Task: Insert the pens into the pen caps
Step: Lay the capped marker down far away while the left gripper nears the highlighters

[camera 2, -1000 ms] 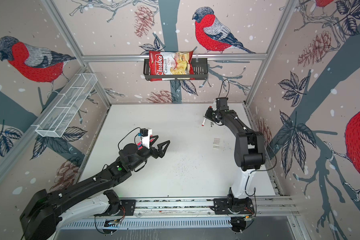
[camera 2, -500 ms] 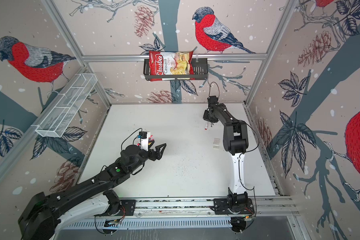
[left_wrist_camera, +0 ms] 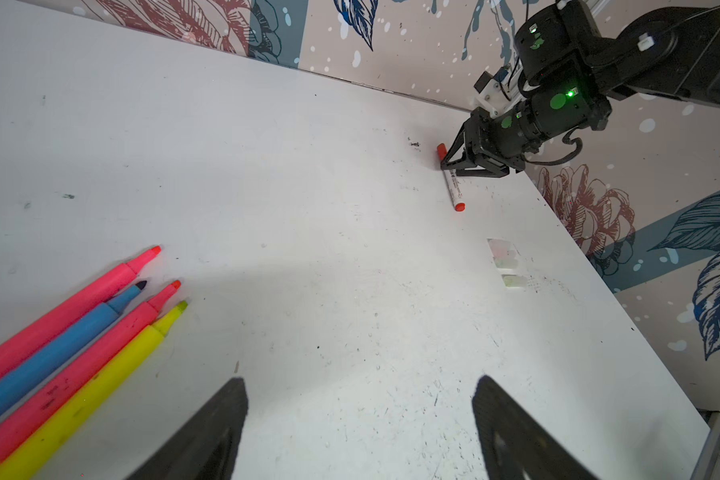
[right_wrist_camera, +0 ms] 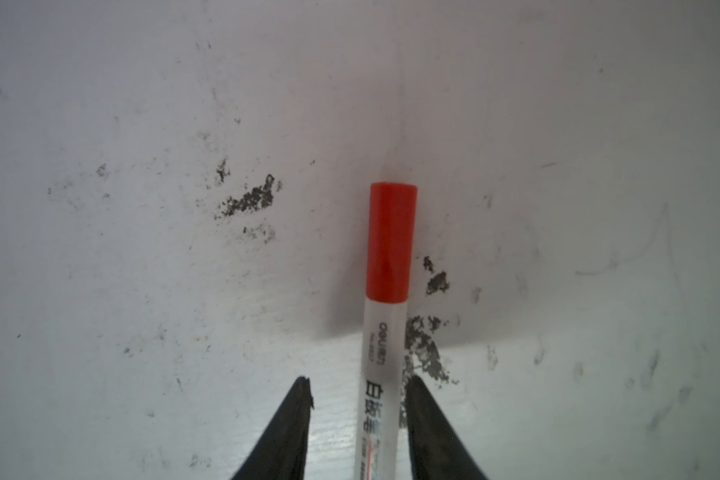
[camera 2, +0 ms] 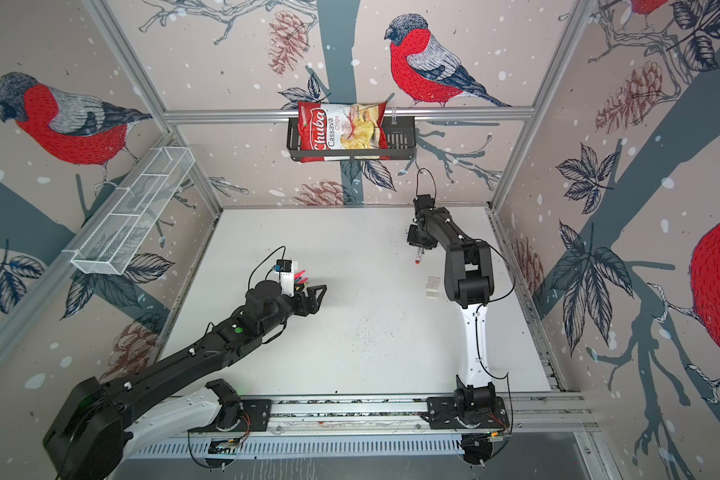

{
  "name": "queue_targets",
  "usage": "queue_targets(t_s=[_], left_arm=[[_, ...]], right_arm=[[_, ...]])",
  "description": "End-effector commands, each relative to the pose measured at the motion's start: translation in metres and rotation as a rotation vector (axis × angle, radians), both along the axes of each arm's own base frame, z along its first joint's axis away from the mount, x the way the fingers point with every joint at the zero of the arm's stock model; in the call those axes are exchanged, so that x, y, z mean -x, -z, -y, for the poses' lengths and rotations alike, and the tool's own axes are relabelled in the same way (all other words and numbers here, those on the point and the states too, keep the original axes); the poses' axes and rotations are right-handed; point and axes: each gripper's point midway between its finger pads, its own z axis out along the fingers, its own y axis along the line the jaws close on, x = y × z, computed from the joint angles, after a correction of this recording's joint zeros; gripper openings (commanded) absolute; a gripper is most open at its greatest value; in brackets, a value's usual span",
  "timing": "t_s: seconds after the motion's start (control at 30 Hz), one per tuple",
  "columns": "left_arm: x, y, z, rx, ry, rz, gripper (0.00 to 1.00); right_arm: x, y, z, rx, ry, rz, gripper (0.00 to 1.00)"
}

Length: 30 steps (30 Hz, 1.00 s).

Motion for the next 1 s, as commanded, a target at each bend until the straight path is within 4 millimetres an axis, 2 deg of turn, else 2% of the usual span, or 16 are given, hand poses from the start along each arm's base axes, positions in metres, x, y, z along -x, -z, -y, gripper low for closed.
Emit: queue_targets(t_s=[0.0,0.23,0.33,0.43,0.57,0.7,0.97], left_arm=[[-0.006,0.005,-0.01,-0.011,-0.037,-0.04,0.86],[-0.024,0.006,-0.036,-0.028,-0.136,-0.047,0.86],[-0.031,0.01,-0.049,-0.033,-0.181,-0.057,0.85],[-0.035,0.015,-0.062,-0.051,-0.218,-0.073,0.85],[-0.034,0.027,-0.077,-0.095,-0.256,-0.108,0.82],[-0.034,0.039,-0.083,-0.115,-0.272,-0.135,0.81],[-0.045,0.066,-0.102,-0.134,-0.333,-0.204,0.78]], right_arm=[[0.003,-0.03,-0.001,0.0,0.004,0.066,0.42],[0.028,-0.104,-0.024,-0.07,-0.074,0.214,0.44],[0.044,-0.128,-0.037,-0.1,-0.126,0.274,0.46],[0.064,-0.142,-0.046,-0.159,-0.154,0.322,0.47],[0.089,-0.158,-0.057,-0.262,-0.193,0.391,0.49],[0.117,-0.172,-0.062,-0.346,-0.215,0.439,0.51],[0.163,-0.161,-0.059,-0.375,-0.288,0.439,0.51]])
